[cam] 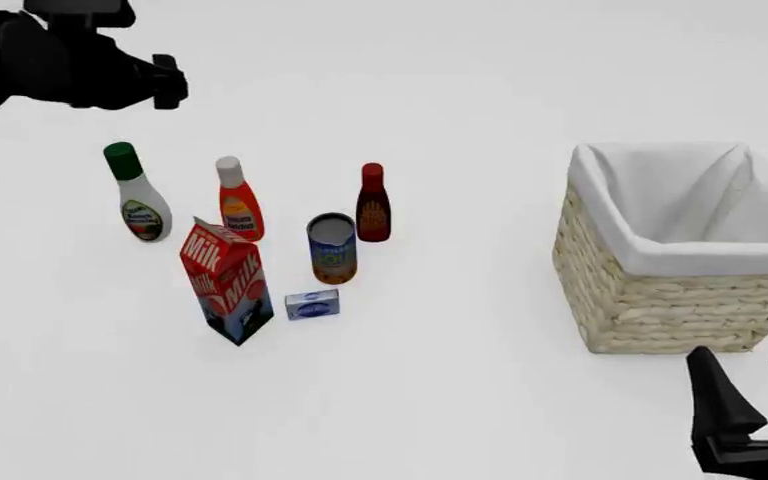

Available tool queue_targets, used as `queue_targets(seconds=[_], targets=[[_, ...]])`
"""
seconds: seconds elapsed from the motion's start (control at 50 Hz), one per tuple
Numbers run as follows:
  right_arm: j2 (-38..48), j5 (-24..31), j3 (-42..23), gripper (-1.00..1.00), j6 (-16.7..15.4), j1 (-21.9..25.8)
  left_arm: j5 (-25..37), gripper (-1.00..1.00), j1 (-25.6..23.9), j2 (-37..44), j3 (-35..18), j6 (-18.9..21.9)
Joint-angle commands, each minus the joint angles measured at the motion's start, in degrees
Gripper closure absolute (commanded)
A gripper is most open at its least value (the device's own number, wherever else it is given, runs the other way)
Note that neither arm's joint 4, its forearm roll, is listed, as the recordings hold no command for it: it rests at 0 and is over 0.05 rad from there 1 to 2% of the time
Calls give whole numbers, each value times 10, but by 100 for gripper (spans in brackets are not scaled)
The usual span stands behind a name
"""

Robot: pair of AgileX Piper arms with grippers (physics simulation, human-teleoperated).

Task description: Pick the ketchup and place it in the basket.

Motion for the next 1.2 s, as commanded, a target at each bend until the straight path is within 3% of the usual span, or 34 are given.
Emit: queue_targets(seconds=[0.02,0.14,0.6,1.2], targets=[[8,-5,0,-100,1,-1,18,-100,9,61,-77,7],[13,-9,0,-100,0,-2,34,-100,1,93,-110,-4],[36,-26,0,-100,3,-1,27,-100,-11,150,-134,-9],[48,-37,0,-100,15,-1,0,-100,-13,200,-122,-14]])
